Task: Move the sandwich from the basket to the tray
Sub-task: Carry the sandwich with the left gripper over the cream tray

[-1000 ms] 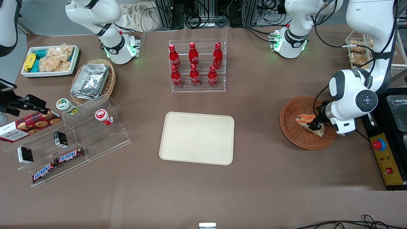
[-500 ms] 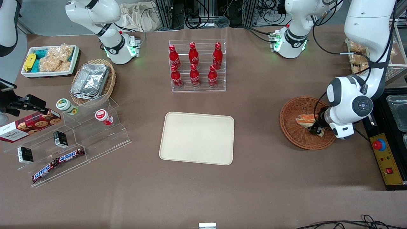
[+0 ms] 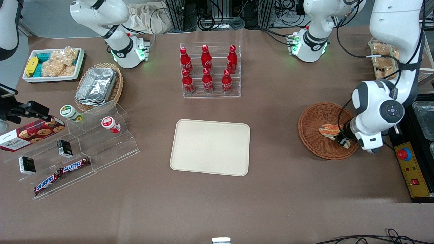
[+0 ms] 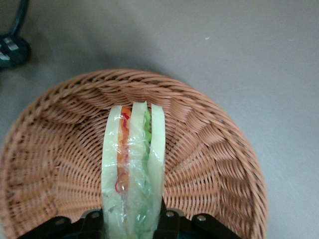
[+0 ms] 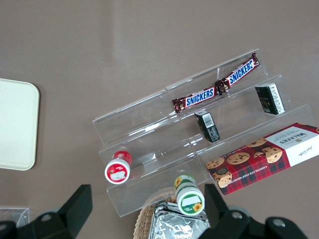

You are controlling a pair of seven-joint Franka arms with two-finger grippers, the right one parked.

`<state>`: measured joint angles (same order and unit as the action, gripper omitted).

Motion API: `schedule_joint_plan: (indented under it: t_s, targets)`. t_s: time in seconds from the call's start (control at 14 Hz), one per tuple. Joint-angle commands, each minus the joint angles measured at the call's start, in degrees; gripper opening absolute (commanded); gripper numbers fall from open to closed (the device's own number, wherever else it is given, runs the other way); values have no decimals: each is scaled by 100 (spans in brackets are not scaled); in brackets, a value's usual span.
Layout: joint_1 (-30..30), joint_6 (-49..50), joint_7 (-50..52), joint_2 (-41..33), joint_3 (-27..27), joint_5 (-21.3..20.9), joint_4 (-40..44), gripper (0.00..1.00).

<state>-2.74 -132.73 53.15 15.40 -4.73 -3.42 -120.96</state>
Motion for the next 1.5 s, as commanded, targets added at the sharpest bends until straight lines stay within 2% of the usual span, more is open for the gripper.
schedule_joint_plan:
  t_s: [0.0,0.29,0.43,0.57,0.64,0.86,1.07,1.21,1.43]
  targets:
    - [-86,1148,-470,-398,59,-63,623,0]
    - [-350,3117,-1024,-267,752,-63,2660,0]
    - [-412,3507,-1646,119,1121,-54,3506,0]
    - [-412,3499,-2822,566,1648,-54,3991,0]
    - [-455,3430,-3071,839,1876,-54,4184,0]
    - [-1174,3245,-3038,1840,2020,-124,4861,0]
    - [-1904,2430,-2505,2676,2019,-554,4916,0]
    - [-2160,1972,-2239,3107,2019,-739,4898,0]
    - [-2301,1715,-2195,3355,2019,-757,4767,0]
